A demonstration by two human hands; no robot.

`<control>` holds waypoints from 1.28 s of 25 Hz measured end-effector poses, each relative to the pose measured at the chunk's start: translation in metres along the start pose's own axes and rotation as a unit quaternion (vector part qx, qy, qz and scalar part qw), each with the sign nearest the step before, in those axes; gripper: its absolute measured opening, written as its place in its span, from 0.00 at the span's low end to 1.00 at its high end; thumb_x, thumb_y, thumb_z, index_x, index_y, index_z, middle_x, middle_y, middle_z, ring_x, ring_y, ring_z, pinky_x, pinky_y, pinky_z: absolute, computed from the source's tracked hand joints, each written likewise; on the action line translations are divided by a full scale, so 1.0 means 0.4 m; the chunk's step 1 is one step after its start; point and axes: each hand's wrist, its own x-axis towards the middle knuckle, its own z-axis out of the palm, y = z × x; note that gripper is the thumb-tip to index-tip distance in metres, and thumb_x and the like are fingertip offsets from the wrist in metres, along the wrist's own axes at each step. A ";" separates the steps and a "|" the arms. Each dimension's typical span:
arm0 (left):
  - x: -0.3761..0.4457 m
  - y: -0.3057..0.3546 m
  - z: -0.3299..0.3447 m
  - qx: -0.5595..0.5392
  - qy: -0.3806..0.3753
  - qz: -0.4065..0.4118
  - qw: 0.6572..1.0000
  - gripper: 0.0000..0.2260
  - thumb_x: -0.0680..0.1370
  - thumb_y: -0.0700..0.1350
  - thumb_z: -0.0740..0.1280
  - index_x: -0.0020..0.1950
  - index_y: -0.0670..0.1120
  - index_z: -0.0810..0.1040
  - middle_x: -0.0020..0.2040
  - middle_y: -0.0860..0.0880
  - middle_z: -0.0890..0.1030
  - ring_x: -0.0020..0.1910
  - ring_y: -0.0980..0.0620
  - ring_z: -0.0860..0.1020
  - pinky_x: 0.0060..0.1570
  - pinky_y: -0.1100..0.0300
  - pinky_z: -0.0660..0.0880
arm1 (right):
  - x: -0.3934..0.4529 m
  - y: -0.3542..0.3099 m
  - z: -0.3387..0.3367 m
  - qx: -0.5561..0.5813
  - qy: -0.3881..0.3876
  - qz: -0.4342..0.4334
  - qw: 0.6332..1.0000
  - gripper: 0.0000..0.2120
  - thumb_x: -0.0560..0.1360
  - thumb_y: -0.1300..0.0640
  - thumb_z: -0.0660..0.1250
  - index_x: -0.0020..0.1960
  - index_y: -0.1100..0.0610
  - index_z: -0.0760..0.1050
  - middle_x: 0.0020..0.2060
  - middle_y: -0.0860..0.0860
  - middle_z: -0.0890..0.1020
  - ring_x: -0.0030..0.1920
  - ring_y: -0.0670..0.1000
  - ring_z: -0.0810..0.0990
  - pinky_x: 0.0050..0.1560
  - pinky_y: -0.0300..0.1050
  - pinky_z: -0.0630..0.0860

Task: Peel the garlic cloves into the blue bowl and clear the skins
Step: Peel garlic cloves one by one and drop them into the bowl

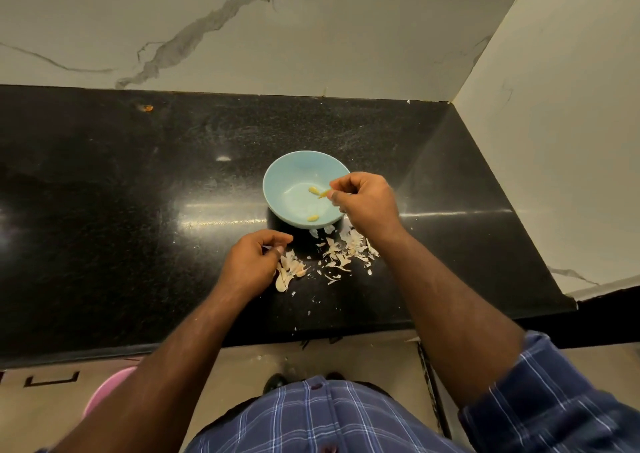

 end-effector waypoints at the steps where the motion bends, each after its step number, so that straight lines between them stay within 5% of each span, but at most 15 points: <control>1: 0.000 -0.009 -0.001 -0.009 0.009 -0.005 1.000 0.12 0.82 0.40 0.67 0.53 0.58 0.84 0.49 0.54 0.84 0.45 0.54 0.82 0.50 0.55 0.80 | 0.007 0.001 0.007 -0.003 0.002 0.000 1.000 0.05 0.76 0.58 0.74 0.51 0.54 0.85 0.44 0.47 0.85 0.46 0.48 0.84 0.51 0.51 0.84; 7: -0.015 -0.049 -0.007 -0.060 0.048 0.000 0.997 0.10 0.82 0.41 0.66 0.56 0.55 0.81 0.49 0.51 0.85 0.48 0.53 0.83 0.48 0.56 0.81 | -0.080 0.056 0.016 0.036 -0.061 0.030 0.997 0.06 0.81 0.55 0.67 0.48 0.52 0.82 0.36 0.51 0.86 0.36 0.47 0.83 0.46 0.54 0.83; 10: -0.006 -0.064 -0.006 -0.059 0.056 -0.003 0.997 0.09 0.82 0.41 0.66 0.56 0.55 0.81 0.48 0.52 0.84 0.45 0.53 0.82 0.48 0.52 0.82 | -0.135 0.089 0.034 -0.085 -0.136 0.009 0.987 0.05 0.78 0.55 0.72 0.53 0.50 0.84 0.44 0.44 0.86 0.44 0.43 0.82 0.54 0.49 0.81; 15: -0.002 -0.076 -0.001 -0.060 0.071 0.005 0.996 0.10 0.81 0.42 0.67 0.54 0.58 0.82 0.47 0.53 0.85 0.42 0.54 0.82 0.46 0.51 0.83 | -0.195 0.062 0.102 -0.189 -0.272 -0.080 0.940 0.12 0.77 0.50 0.73 0.59 0.51 0.83 0.52 0.47 0.84 0.52 0.45 0.80 0.54 0.43 0.77; 22: -0.002 -0.081 0.001 -0.059 0.080 0.003 0.995 0.09 0.81 0.42 0.68 0.55 0.55 0.83 0.47 0.54 0.85 0.43 0.54 0.83 0.47 0.49 0.83 | -0.219 0.043 0.187 -0.378 -0.193 -0.156 0.892 0.20 0.77 0.38 0.68 0.57 0.53 0.79 0.50 0.51 0.78 0.48 0.51 0.77 0.43 0.47 0.72; 28: -0.002 -0.090 -0.003 -0.070 0.081 0.008 0.994 0.09 0.80 0.41 0.68 0.56 0.53 0.83 0.44 0.53 0.85 0.41 0.52 0.83 0.47 0.48 0.84 | -0.226 0.043 0.184 -0.337 -0.194 -0.133 0.912 0.13 0.79 0.44 0.64 0.54 0.52 0.80 0.48 0.49 0.79 0.46 0.50 0.78 0.45 0.49 0.77; 32: -0.007 -0.085 -0.005 -0.089 0.085 0.011 0.992 0.08 0.81 0.41 0.68 0.55 0.53 0.83 0.44 0.52 0.85 0.39 0.55 0.82 0.48 0.51 0.84 | -0.212 0.053 0.144 -0.156 -0.197 -0.020 0.968 0.07 0.77 0.48 0.68 0.49 0.50 0.80 0.39 0.47 0.83 0.37 0.46 0.83 0.42 0.47 0.81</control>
